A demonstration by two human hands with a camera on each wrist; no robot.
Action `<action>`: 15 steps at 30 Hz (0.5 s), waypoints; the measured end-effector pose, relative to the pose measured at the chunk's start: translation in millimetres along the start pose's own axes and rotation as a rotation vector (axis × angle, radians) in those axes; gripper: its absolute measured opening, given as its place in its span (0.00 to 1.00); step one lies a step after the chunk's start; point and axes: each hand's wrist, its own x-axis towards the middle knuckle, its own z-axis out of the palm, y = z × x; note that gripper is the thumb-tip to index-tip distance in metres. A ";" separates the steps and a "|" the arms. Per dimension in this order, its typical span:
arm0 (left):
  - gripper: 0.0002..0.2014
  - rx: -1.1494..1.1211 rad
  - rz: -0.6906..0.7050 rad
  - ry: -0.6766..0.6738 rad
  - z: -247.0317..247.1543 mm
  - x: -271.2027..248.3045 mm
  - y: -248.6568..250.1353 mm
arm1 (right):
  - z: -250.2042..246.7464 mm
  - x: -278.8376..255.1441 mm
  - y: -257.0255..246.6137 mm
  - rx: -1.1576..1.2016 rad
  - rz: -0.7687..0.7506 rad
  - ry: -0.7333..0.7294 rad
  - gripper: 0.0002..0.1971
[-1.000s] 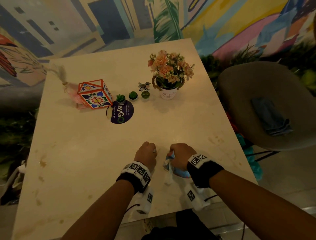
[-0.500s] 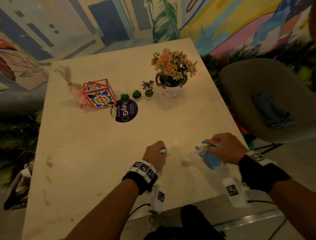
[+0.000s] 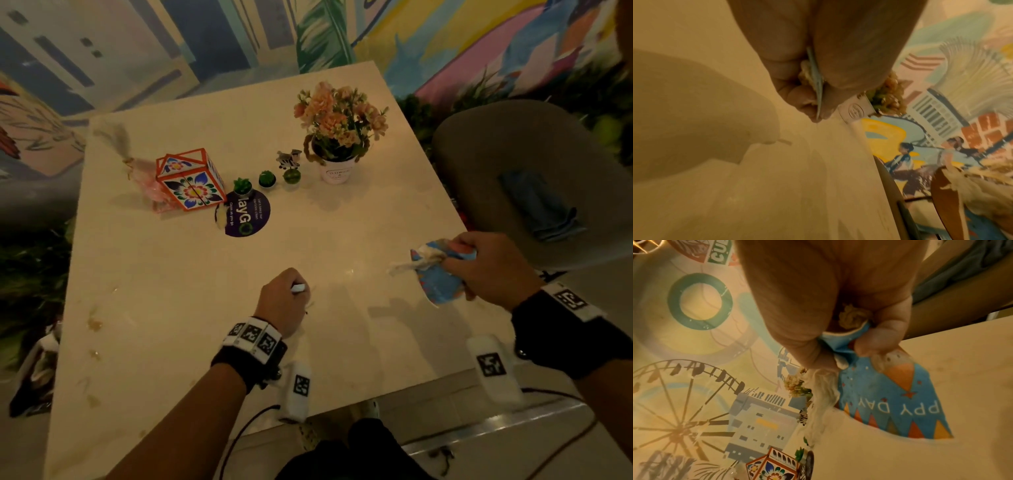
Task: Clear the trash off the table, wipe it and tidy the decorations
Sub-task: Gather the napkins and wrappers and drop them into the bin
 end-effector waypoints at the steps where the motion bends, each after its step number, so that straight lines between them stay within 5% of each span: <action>1: 0.05 0.005 -0.013 0.012 -5.9 -1.3 -3.4 | -1.5 4.9 -4.9 0.001 -0.013 -0.005 0.08; 6: 0.06 -0.016 -0.078 0.080 -26.1 -11.5 -11.5 | -8.8 24.9 -26.5 0.032 -0.082 -0.017 0.08; 15: 0.04 -0.155 -0.294 0.407 -98.0 -63.1 -64.4 | 8.7 47.1 -77.3 0.069 -0.204 -0.092 0.04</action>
